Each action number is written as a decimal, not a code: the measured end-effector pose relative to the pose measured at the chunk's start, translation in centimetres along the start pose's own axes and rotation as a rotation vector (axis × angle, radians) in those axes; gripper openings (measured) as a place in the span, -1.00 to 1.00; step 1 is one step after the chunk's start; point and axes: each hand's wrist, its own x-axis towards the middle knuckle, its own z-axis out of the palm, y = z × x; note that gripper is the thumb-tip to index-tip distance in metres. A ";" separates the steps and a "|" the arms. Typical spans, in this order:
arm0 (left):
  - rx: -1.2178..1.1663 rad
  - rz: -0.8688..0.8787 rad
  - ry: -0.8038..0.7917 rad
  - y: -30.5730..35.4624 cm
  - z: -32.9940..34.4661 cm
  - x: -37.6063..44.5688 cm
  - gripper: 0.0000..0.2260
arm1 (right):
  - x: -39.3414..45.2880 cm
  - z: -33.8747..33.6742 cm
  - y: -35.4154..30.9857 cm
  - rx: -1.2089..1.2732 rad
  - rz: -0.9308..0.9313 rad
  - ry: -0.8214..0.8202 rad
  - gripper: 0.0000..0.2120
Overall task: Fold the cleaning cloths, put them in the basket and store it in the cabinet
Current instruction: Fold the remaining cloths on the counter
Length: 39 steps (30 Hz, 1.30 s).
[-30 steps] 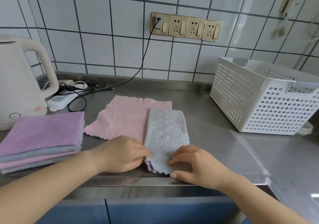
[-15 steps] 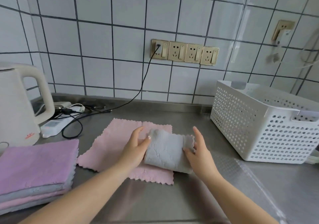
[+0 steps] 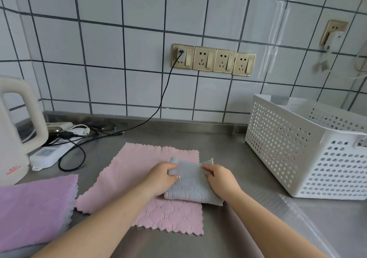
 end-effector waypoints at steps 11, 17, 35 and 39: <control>0.596 0.353 0.196 1.5 0.1 0.0 -0.59 | 0.2 -1.4 -2.4 -0.213 -0.051 0.223 -0.58; 0.610 0.241 -0.100 0.8 2.9 0.8 -0.53 | 0.4 2.9 -4.2 -0.299 -0.090 -0.079 -0.58; 0.428 0.037 -0.002 -0.4 0.2 -0.2 -0.48 | -1.0 2.2 -0.5 -0.293 0.067 -0.130 -0.45; -0.039 0.027 0.066 0.4 0.0 0.6 -0.57 | -1.1 2.2 -0.6 -0.320 0.084 -0.126 -0.44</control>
